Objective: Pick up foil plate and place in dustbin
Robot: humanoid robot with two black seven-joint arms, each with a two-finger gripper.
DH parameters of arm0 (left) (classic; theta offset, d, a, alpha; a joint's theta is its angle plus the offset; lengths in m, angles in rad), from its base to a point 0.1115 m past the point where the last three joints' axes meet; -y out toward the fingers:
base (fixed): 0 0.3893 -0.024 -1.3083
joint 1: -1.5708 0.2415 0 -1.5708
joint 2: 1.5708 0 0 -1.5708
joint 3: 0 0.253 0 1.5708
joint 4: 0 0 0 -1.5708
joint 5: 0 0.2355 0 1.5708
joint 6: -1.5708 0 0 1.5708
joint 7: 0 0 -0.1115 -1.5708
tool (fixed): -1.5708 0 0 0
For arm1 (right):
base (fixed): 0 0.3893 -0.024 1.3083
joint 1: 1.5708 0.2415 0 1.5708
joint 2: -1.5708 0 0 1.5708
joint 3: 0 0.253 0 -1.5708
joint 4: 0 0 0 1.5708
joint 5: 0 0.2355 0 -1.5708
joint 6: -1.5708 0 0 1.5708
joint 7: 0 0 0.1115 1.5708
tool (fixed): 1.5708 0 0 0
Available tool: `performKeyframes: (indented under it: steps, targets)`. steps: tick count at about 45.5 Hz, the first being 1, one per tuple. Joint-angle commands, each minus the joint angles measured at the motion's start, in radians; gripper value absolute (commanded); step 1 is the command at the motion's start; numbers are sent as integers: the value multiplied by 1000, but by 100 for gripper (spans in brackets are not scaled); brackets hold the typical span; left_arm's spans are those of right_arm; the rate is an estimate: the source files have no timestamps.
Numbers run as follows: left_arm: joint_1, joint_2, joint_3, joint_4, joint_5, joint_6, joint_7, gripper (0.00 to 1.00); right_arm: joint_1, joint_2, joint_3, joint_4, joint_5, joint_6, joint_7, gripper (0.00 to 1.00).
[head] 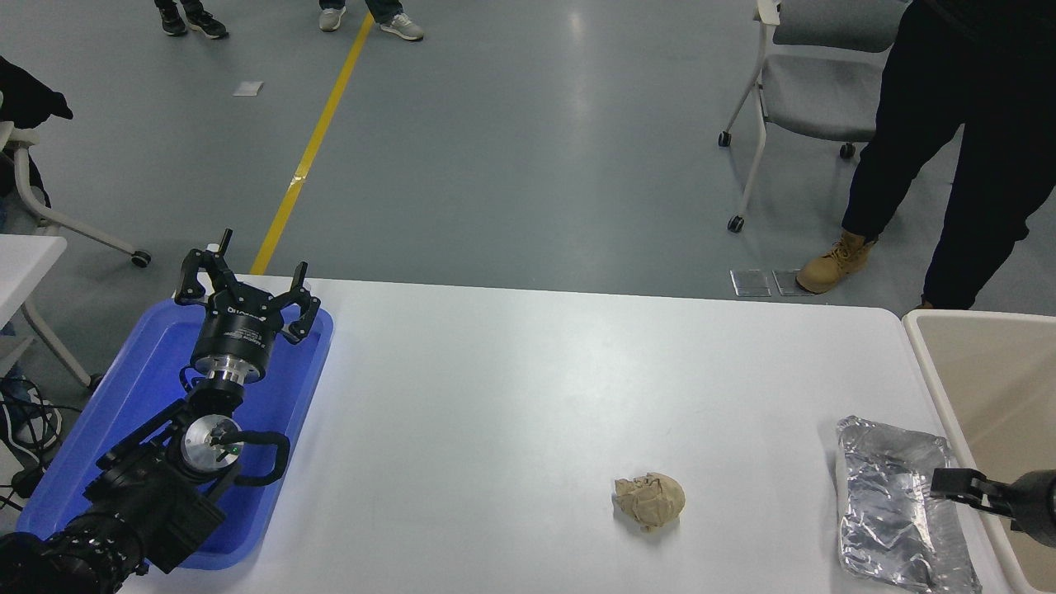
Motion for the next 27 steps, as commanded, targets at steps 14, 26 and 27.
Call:
performKeyframes:
  steps: [14,26,27]
  targets:
    - [0,0,0,0,-1,0,0,100,-84,58,3,-87,-6,-42,1,98]
    - [0,0,0,0,-1,0,0,100,-89,63,3,-91,-60,-58,1,81]
    - [0,0,0,0,0,0,0,100,-89,66,3,-91,-69,-61,1,80]
